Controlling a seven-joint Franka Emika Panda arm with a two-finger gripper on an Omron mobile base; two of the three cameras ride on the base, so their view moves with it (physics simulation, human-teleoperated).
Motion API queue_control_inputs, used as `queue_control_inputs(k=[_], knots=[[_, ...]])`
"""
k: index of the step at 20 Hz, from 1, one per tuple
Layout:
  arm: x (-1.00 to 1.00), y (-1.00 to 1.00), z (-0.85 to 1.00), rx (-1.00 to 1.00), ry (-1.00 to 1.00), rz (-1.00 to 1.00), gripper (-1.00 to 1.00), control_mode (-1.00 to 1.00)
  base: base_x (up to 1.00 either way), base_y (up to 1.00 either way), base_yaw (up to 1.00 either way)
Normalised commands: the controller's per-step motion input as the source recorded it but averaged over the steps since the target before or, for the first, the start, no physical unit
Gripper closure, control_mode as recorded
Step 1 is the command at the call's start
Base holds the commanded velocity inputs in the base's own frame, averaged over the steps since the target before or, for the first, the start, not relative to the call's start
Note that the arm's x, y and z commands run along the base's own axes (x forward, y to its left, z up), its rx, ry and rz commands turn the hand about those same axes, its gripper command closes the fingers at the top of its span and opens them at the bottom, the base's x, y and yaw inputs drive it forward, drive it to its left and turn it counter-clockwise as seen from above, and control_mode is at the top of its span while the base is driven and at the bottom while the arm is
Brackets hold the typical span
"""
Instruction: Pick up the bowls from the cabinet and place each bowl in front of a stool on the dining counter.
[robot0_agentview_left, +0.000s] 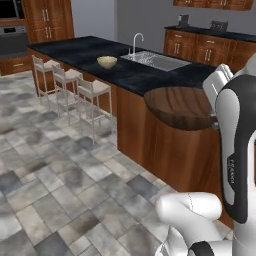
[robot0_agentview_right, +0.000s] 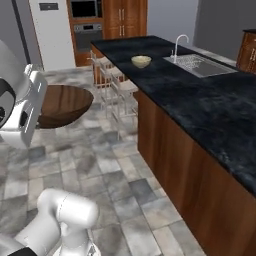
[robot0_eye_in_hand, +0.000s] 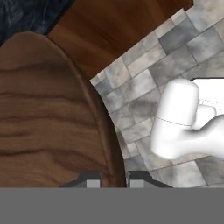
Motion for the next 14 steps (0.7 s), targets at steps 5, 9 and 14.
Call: queue_control_inputs(k=[5, 9, 14], knots=[[0.00, 0.00, 0.00, 0.00, 0.00, 0.00, 1.00, 1.00, 1.00, 1.00, -0.22], [0.00, 0.00, 0.00, 0.00, 0.00, 0.00, 1.00, 1.00, 1.00, 1.00, -0.23], [0.00, 0.00, 0.00, 0.00, 0.00, 0.00, 1.00, 1.00, 1.00, 1.00, -0.23]])
